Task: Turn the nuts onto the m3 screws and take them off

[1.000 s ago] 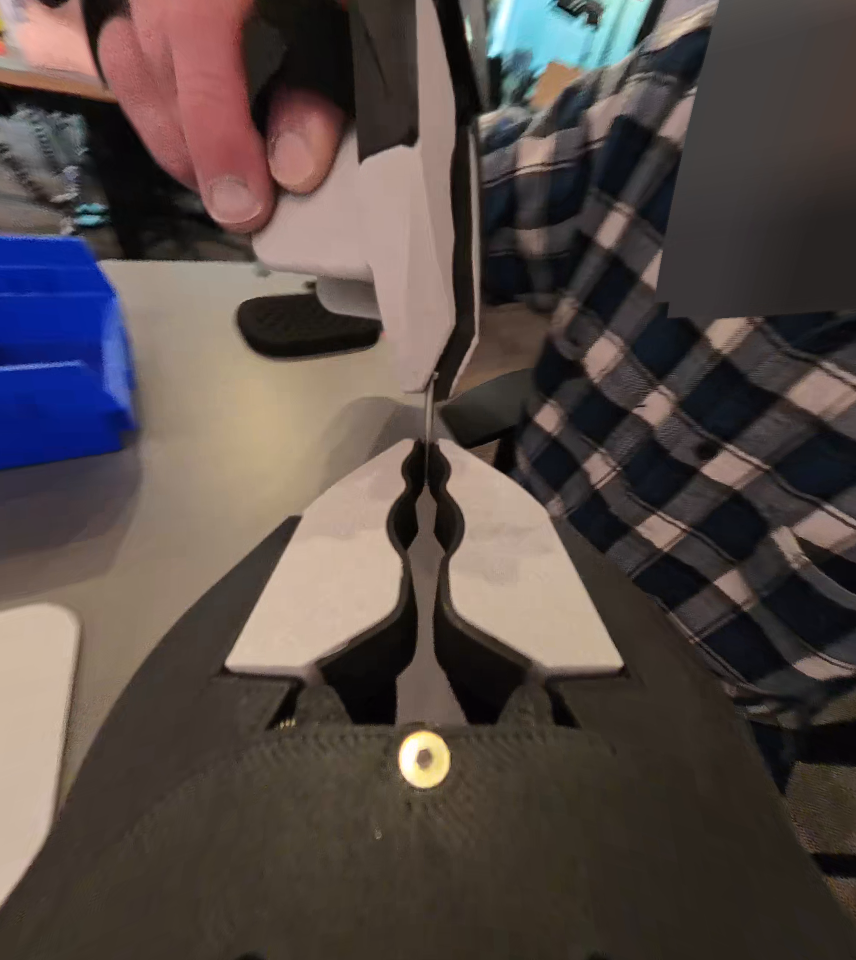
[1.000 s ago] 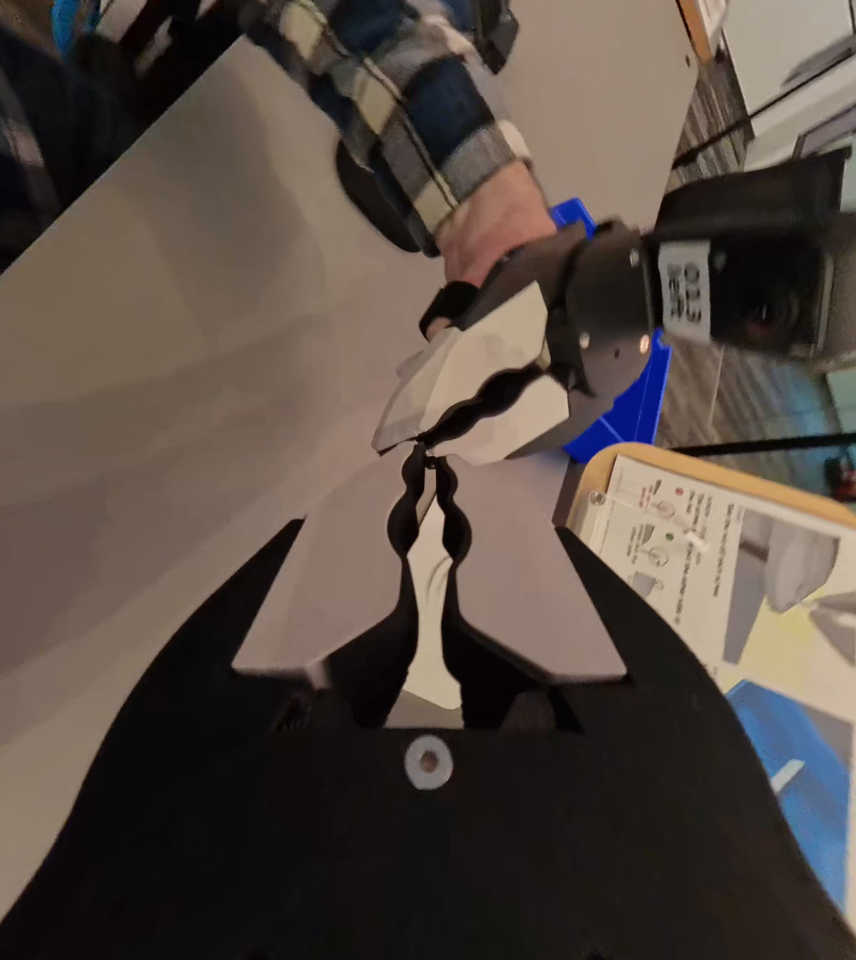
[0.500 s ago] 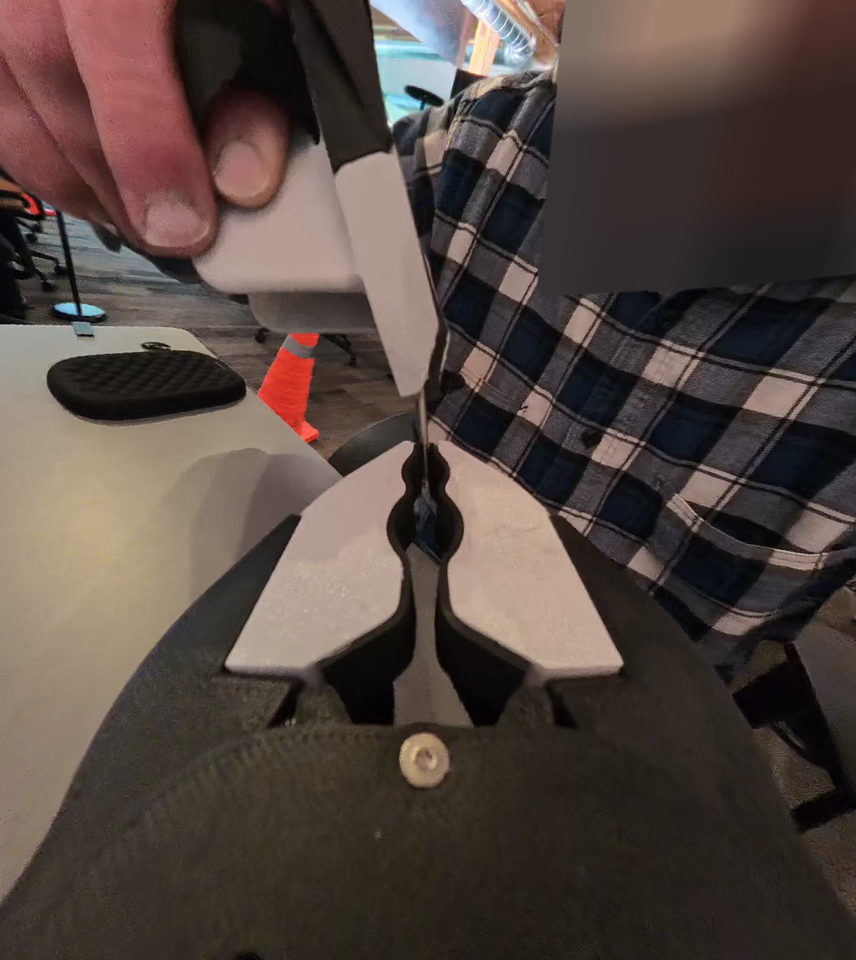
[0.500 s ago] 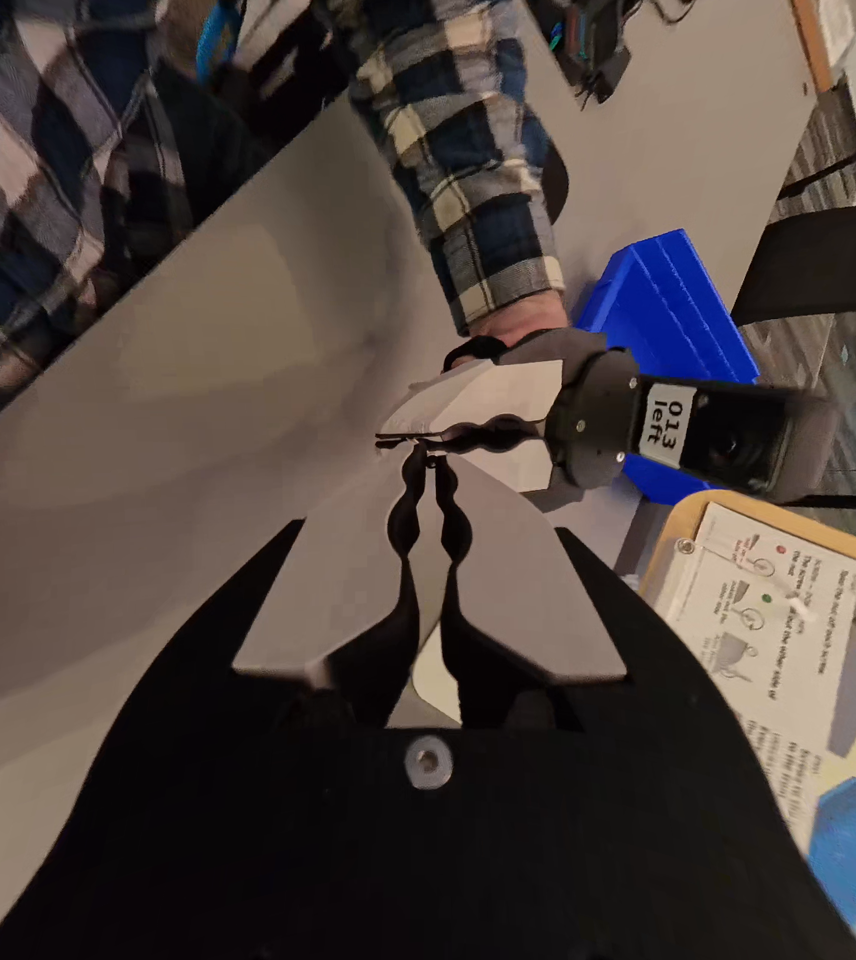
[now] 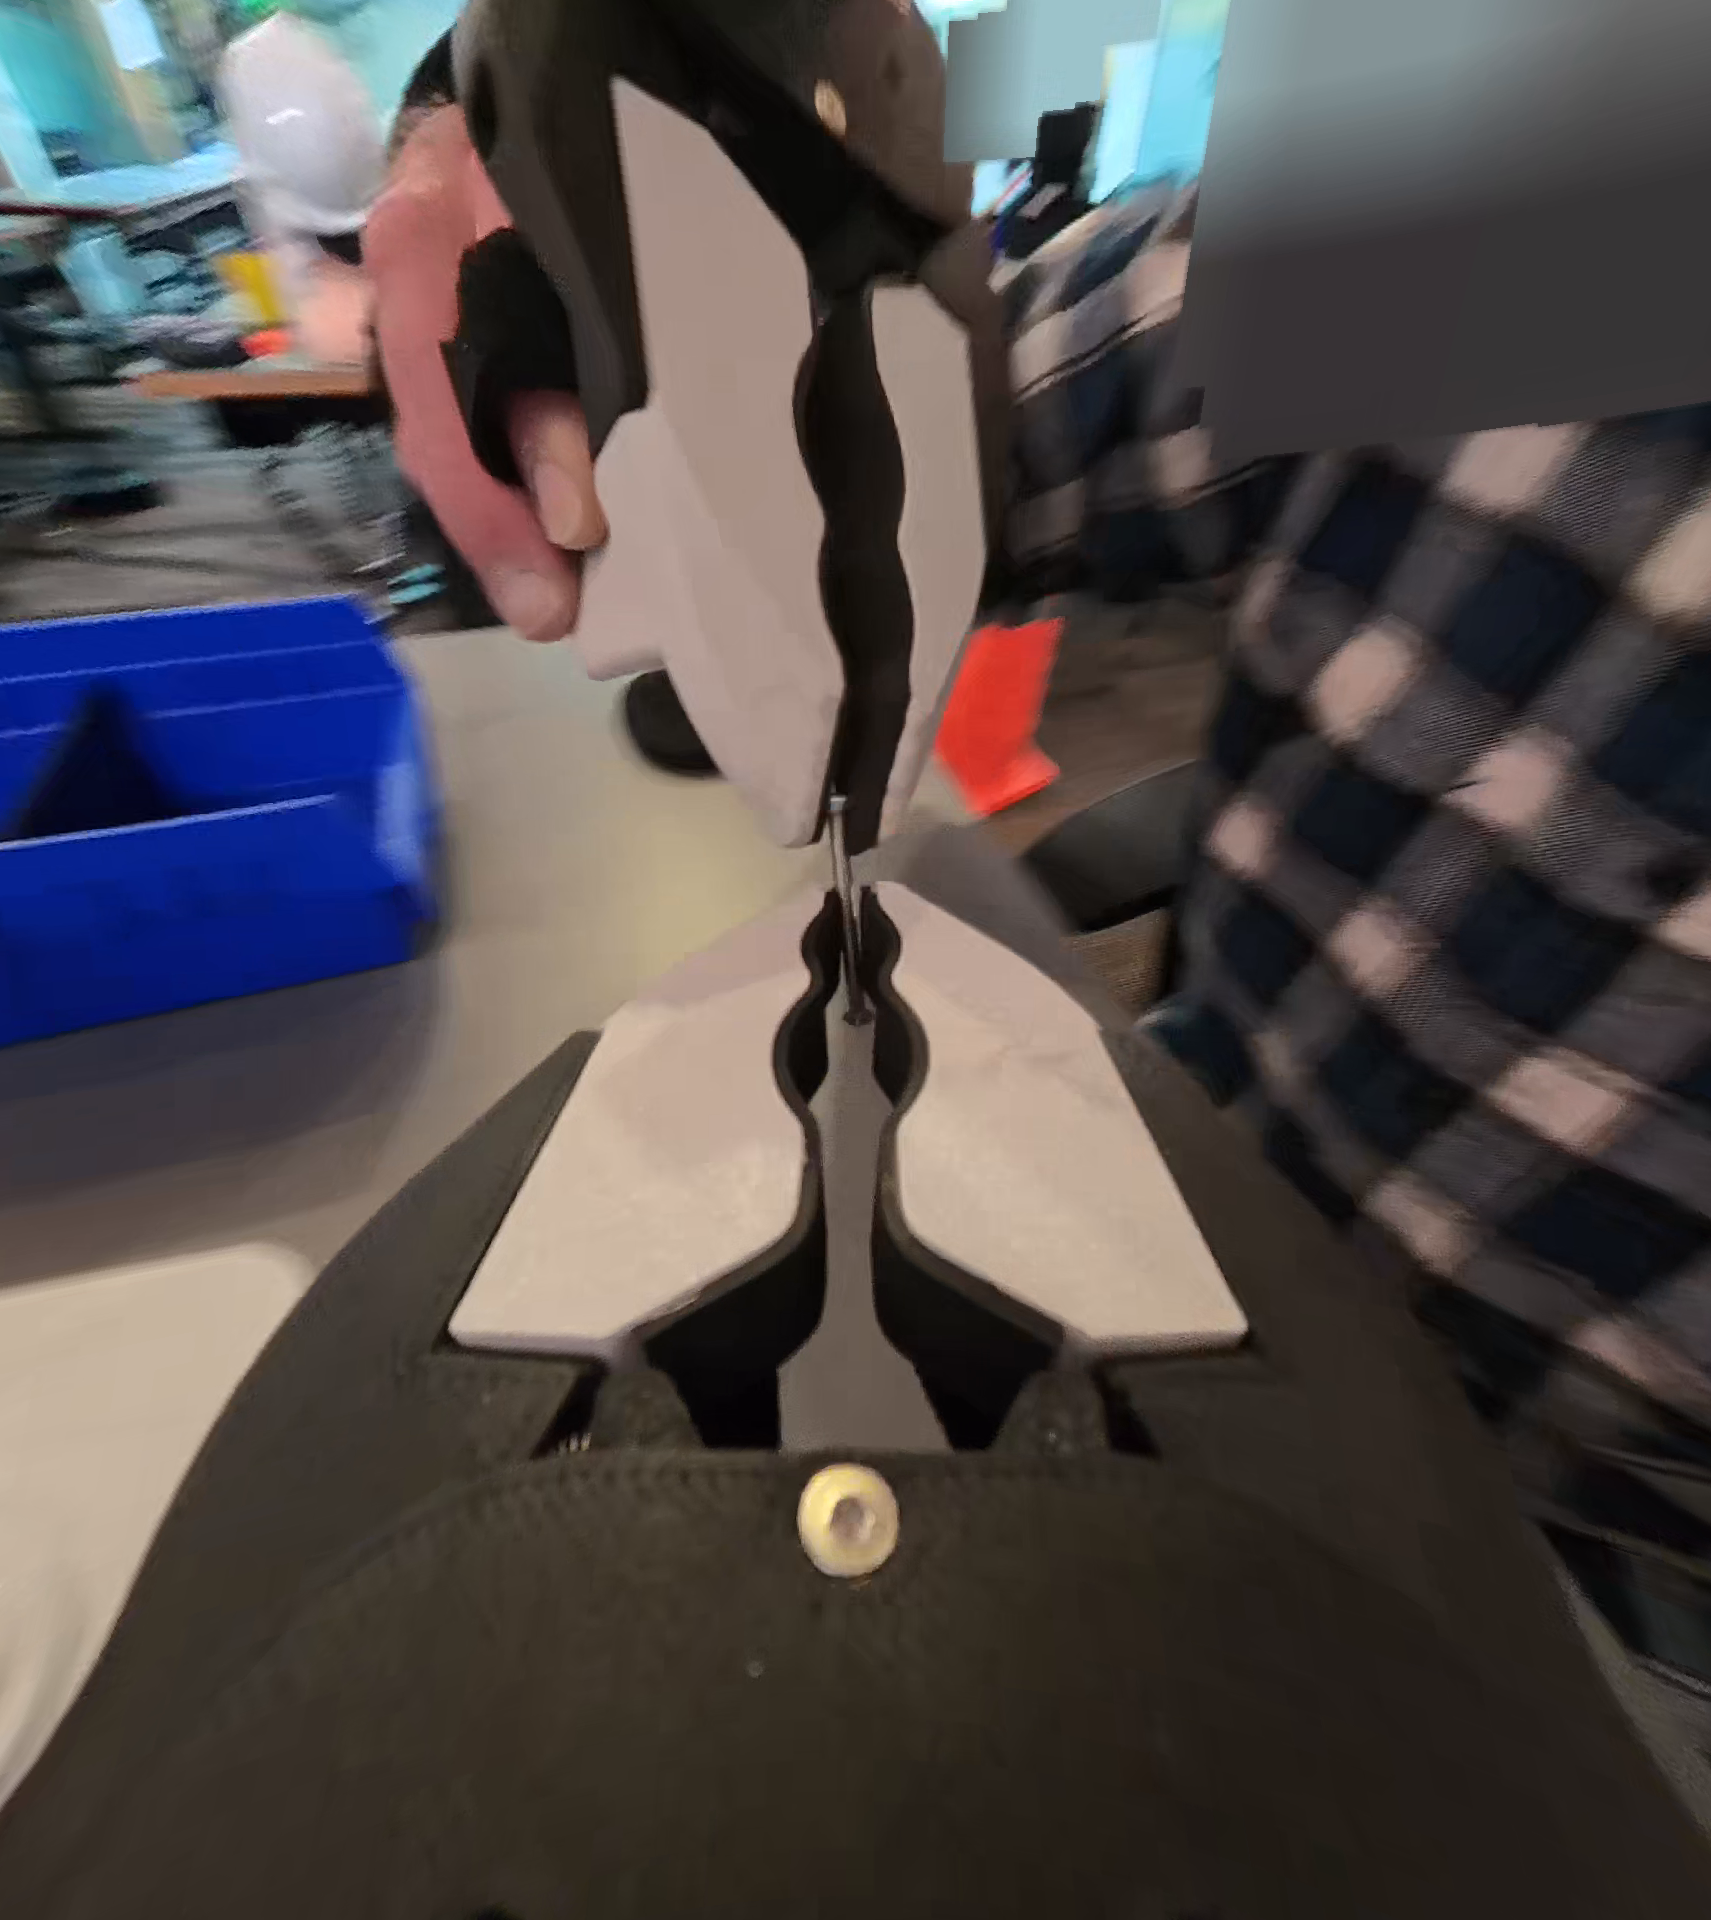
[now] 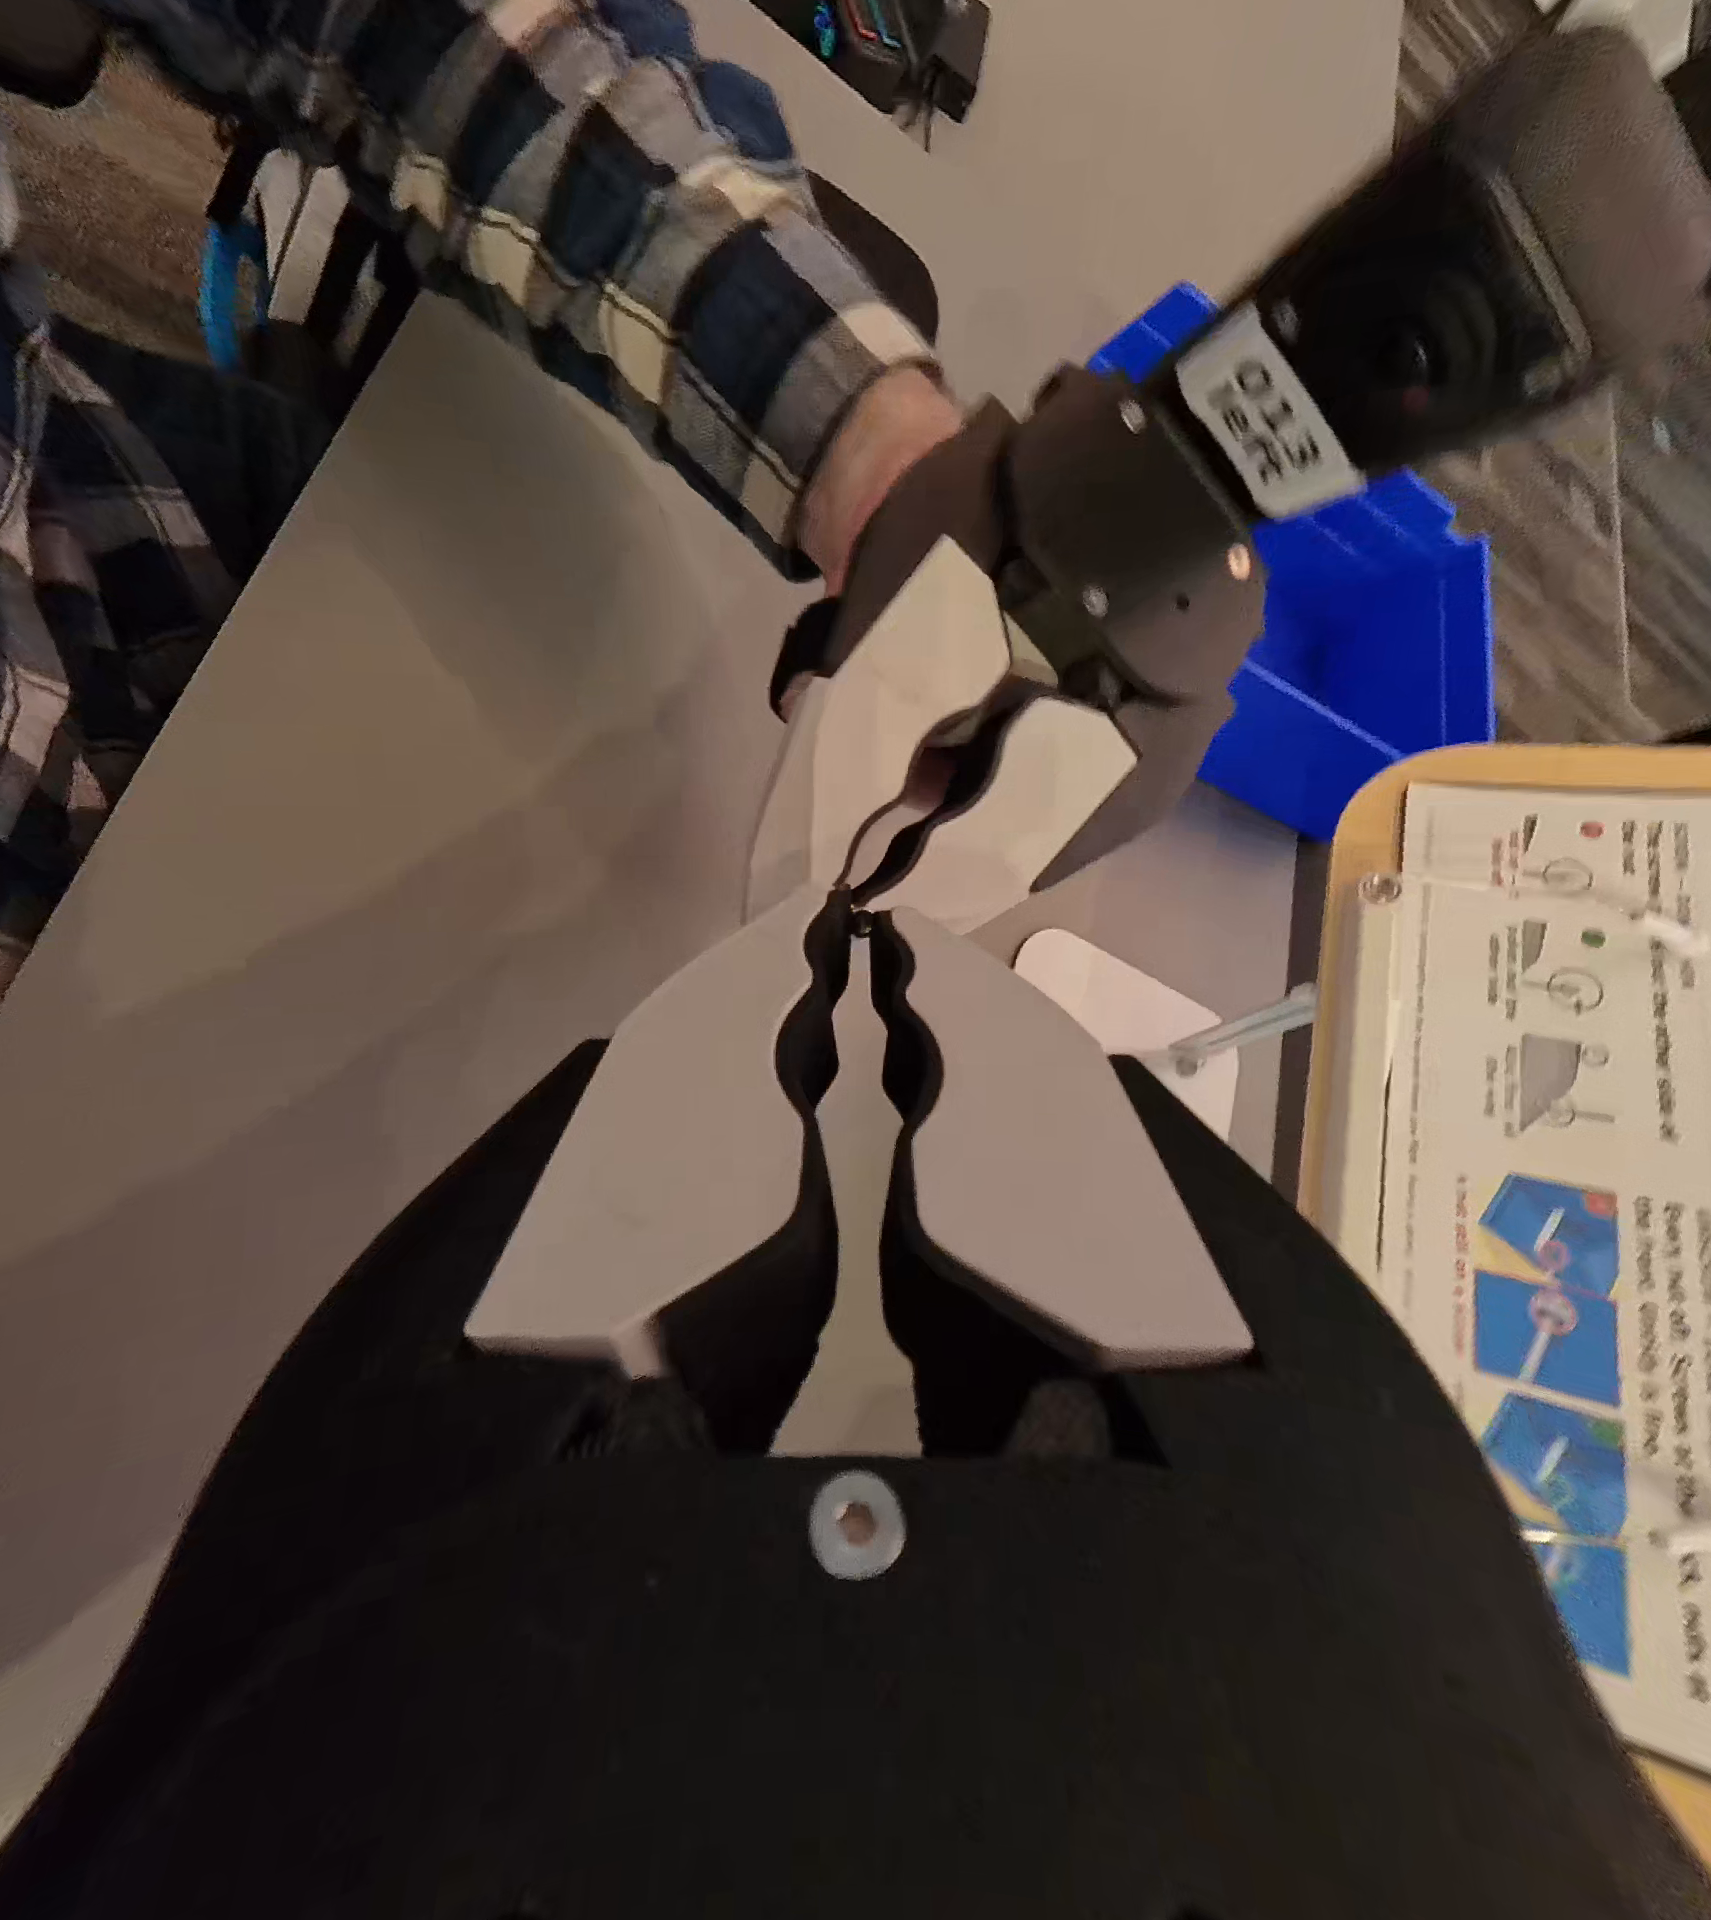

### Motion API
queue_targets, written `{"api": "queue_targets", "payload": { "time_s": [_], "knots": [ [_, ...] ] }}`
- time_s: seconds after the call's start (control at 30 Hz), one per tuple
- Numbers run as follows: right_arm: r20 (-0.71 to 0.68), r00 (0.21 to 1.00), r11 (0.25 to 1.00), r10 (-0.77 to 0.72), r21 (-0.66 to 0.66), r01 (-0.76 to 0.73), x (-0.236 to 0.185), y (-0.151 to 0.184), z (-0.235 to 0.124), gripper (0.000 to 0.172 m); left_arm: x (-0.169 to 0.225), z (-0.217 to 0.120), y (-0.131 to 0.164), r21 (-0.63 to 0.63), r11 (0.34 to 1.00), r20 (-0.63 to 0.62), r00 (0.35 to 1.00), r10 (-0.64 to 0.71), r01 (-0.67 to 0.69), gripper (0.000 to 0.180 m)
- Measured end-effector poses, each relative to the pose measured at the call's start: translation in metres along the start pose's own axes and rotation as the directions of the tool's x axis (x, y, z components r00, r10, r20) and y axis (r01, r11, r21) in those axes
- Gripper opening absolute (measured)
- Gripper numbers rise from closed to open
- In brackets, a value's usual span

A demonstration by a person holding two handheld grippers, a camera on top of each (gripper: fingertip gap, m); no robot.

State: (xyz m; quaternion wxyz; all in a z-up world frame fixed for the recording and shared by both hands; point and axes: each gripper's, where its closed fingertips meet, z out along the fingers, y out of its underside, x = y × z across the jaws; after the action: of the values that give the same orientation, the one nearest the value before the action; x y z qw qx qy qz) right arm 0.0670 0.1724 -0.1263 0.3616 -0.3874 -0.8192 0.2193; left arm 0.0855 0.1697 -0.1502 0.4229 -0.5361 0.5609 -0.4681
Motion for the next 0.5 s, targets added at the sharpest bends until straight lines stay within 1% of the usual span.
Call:
{"api": "queue_targets", "payload": {
  "time_s": [0.07,0.17,0.2,0.27,0.33,0.37,0.43,0.47,0.5],
  "knots": [
    [-0.026,0.997,0.997,0.078,0.007,-0.078,0.005,0.004,-0.001,0.005,-0.012,-0.002,0.000,-0.036,0.999,0.122,0.992,0.041,-0.037,0.001],
    [-0.061,0.982,0.983,0.181,0.015,-0.181,0.012,0.010,-0.002,0.005,-0.024,-0.005,0.000,-0.105,0.991,0.262,0.959,0.107,-0.082,0.001],
    [-0.066,0.975,0.977,0.213,0.025,-0.212,0.013,0.011,-0.002,0.005,-0.026,-0.005,0.001,-0.137,0.987,0.296,0.947,0.125,-0.087,0.001],
    [-0.053,0.971,0.972,0.232,0.049,-0.229,0.010,0.010,-0.002,0.005,-0.023,-0.004,0.004,-0.191,0.978,0.303,0.942,0.141,-0.085,0.002],
    [-0.046,0.979,0.979,0.198,0.061,-0.195,0.002,0.007,0.000,0.005,-0.012,-0.004,0.008,-0.207,0.977,0.216,0.972,0.093,-0.048,0.001],
    [-0.045,0.985,0.985,0.165,0.060,-0.162,-0.003,0.005,0.002,0.005,-0.004,-0.005,0.010,-0.208,0.977,0.149,0.986,0.078,-0.046,0.001],
    [-0.038,0.999,0.998,0.031,0.052,-0.029,-0.019,-0.004,0.008,0.005,0.020,-0.003,0.017,-0.210,0.978,-0.041,0.999,0.000,-0.009,0.002],
    [-0.039,0.998,0.998,-0.057,0.024,0.058,-0.027,-0.006,0.012,0.005,0.031,-0.003,0.022,-0.218,0.976,-0.136,0.990,-0.036,0.006,0.002],
    [-0.038,0.985,0.986,-0.169,-0.011,0.169,-0.036,-0.008,0.017,0.005,0.044,-0.003,0.026,-0.216,0.975,-0.253,0.962,-0.107,0.051,0.002]
  ]
}}
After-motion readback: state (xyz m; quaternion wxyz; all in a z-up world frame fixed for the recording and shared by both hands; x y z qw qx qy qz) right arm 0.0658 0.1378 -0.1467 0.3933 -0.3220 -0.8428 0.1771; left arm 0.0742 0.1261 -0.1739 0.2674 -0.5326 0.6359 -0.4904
